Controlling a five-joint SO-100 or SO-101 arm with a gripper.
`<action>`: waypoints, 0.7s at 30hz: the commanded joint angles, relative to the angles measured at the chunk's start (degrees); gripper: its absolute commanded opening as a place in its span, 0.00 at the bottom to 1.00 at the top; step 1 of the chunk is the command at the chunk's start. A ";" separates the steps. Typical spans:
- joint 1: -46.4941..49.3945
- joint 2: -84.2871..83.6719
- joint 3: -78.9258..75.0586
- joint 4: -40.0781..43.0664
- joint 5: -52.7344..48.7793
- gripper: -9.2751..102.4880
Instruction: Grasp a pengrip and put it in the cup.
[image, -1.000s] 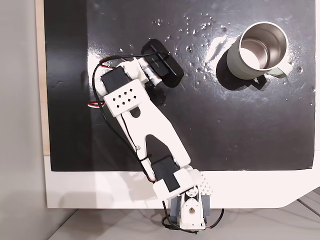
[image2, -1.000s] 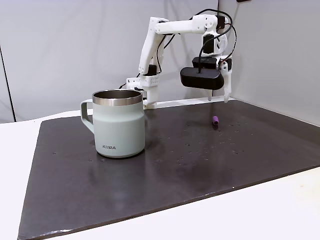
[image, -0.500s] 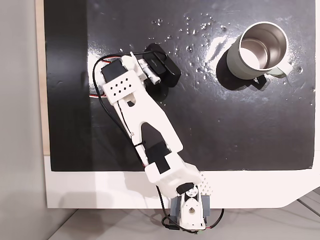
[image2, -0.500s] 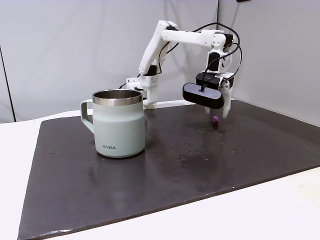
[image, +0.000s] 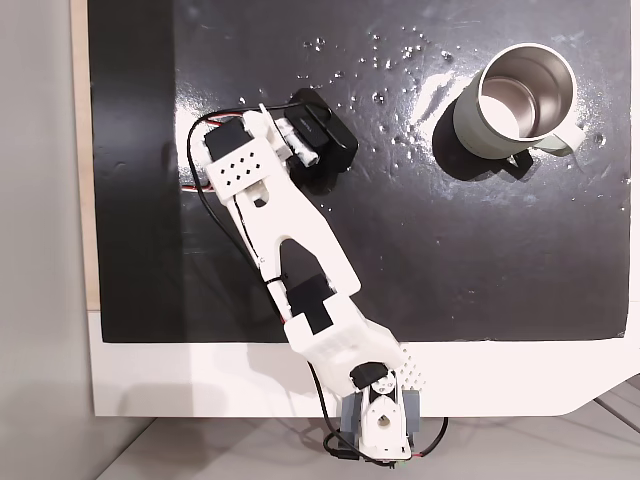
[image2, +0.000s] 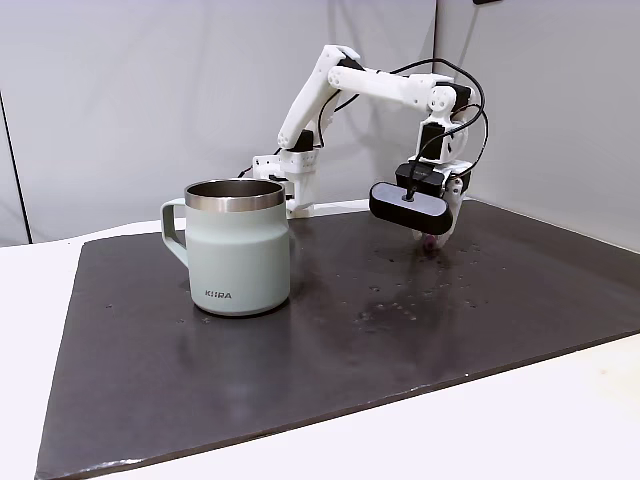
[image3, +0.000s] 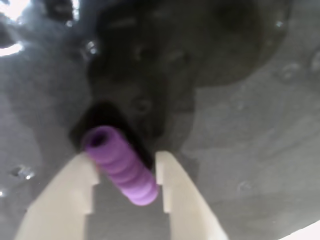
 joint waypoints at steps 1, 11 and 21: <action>-0.70 0.18 -2.99 -0.53 0.62 0.08; 1.05 7.21 -2.64 1.49 1.58 0.08; 9.76 27.16 -3.08 10.46 0.44 0.08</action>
